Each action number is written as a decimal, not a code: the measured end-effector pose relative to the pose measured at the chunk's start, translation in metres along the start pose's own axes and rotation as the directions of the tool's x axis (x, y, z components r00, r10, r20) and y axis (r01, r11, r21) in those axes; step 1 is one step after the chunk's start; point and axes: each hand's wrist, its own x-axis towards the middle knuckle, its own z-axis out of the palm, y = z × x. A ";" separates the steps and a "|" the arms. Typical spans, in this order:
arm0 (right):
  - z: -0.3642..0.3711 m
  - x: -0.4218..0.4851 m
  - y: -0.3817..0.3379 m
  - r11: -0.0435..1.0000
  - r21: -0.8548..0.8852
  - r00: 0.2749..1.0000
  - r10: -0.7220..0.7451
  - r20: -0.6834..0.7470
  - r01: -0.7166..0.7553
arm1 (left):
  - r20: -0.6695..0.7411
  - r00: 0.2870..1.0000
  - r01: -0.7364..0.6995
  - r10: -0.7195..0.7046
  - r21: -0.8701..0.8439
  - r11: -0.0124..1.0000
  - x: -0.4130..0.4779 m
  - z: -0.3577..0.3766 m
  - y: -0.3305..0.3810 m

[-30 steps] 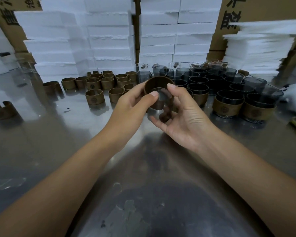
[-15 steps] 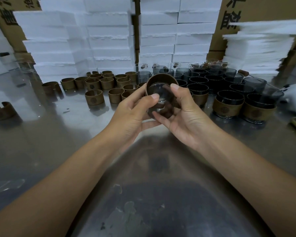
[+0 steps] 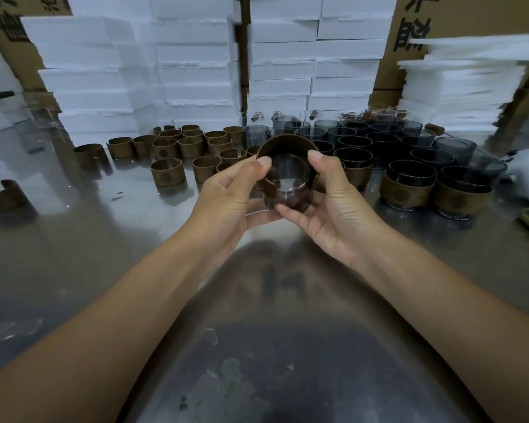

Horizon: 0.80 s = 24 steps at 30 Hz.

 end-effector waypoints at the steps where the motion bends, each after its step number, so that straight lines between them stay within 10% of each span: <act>1: 0.000 0.000 0.000 1.000 0.000 1.000 0.005 -0.005 -0.005 | -0.005 1.000 0.007 -0.007 -0.003 1.000 0.000 0.000 0.000; 24: 0.002 -0.006 -0.007 0.982 -0.157 0.994 0.096 -0.049 -0.103 | 0.152 0.970 0.187 -0.188 0.022 0.982 0.008 -0.020 -0.003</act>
